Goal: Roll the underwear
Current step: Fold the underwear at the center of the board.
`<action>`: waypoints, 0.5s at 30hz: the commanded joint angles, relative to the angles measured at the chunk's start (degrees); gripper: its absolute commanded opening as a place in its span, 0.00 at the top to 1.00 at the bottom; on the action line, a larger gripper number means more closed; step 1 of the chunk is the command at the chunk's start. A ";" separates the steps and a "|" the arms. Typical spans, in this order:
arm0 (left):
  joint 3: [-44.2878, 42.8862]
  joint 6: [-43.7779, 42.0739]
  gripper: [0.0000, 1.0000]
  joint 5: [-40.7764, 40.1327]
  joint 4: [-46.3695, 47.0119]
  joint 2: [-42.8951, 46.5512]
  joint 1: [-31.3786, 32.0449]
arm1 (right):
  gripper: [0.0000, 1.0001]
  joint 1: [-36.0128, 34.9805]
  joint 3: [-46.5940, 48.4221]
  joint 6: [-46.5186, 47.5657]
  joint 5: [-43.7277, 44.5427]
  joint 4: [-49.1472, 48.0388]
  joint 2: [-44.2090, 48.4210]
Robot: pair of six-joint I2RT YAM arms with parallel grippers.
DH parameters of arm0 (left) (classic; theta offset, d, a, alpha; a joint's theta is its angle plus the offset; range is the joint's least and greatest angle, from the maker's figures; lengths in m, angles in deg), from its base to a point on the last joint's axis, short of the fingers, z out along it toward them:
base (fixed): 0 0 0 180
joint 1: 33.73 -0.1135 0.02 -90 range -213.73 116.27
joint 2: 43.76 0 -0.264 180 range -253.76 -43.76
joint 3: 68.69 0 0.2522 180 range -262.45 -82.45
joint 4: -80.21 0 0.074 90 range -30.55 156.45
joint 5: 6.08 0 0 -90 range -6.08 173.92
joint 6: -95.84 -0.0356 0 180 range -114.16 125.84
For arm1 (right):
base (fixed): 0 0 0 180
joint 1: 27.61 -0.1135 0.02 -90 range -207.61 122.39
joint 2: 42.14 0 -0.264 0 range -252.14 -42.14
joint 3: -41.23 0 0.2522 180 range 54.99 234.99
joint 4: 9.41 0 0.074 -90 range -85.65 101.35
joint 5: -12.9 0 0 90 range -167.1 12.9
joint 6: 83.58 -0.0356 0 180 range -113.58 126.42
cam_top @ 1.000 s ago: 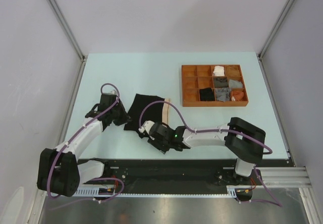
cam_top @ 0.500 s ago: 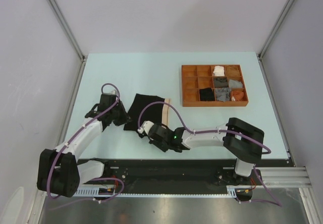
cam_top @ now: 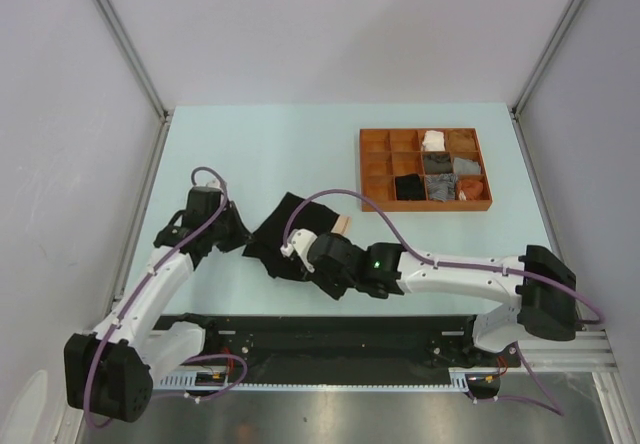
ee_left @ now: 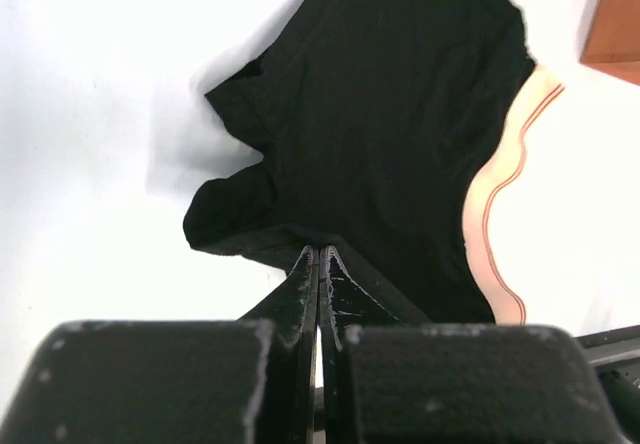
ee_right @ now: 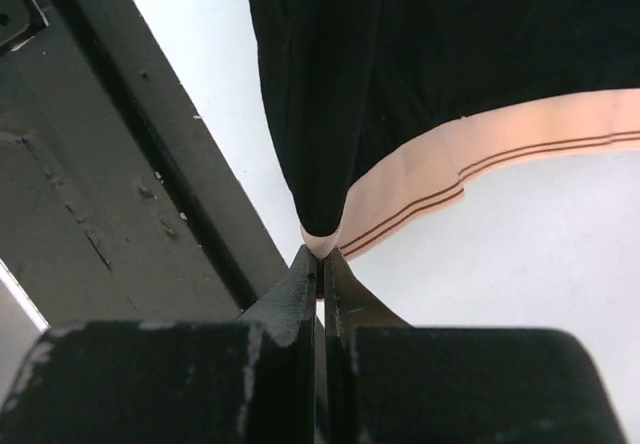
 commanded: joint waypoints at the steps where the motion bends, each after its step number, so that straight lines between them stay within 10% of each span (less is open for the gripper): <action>1: -6.38 -2.42 1.00 0.42 -1.15 0.02 -0.56 | 1.00 2.30 4.83 0.25 2.53 6.41 0.88; 15: -28.88 -13.23 1.00 4.90 -1.24 -31.69 -0.56 | 1.00 25.77 8.96 7.81 -12.40 -0.17 -9.57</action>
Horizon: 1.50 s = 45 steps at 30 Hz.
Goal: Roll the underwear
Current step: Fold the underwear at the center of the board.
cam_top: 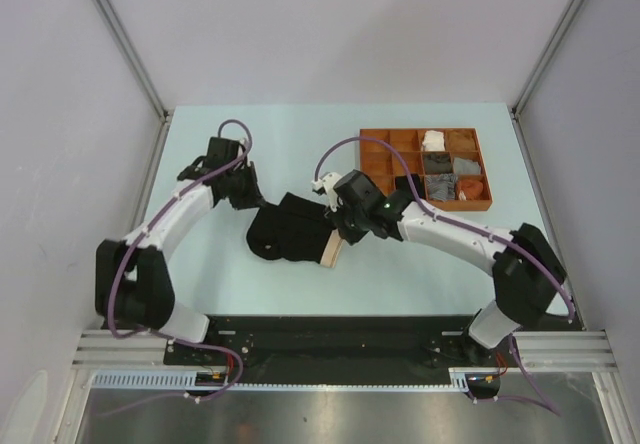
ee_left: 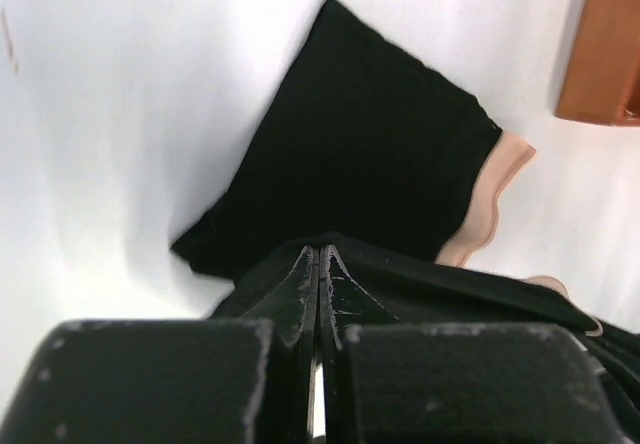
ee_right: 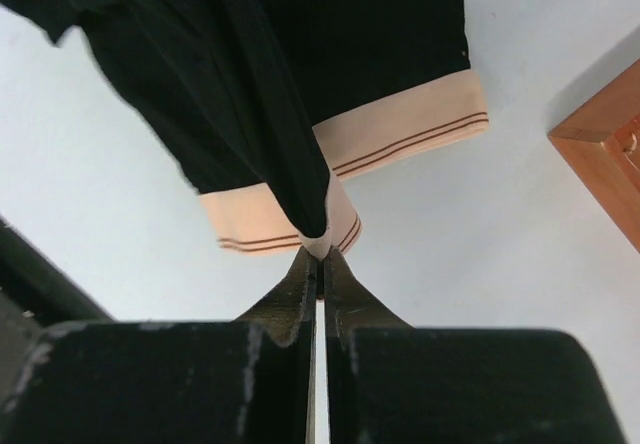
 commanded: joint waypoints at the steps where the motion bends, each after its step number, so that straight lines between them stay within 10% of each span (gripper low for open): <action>1: -7.75 -5.59 1.00 2.18 -0.36 -7.83 -0.54 | 1.00 4.59 3.05 3.61 -6.48 -2.38 -6.20; 13: -26.12 -9.63 1.00 1.92 -7.39 -28.32 -0.54 | 1.00 11.54 7.97 4.58 -11.06 -6.08 -16.68; 25: -28.42 -11.04 0.98 -5.12 -10.65 -30.62 -0.54 | 1.00 13.21 14.56 6.16 -8.43 -3.36 -24.23; 29: -28.15 -11.48 0.71 -4.94 -10.91 -29.83 -0.63 | 1.00 13.30 16.93 6.43 -5.18 -1.25 -25.20; 33: -26.40 -12.00 0.21 -5.38 -10.30 -25.02 -0.54 | 0.98 13.65 19.57 6.96 -4.91 1.91 -25.73; 39: -14.46 -9.90 0.13 -4.87 -2.92 -12.18 -0.54 | 0.53 12.95 24.58 6.96 -5.09 6.22 -25.74; 45: 2.33 -5.33 0.20 8.32 9.90 -0.83 -0.02 | 0.46 12.60 25.47 -0.24 -5.16 8.07 -20.65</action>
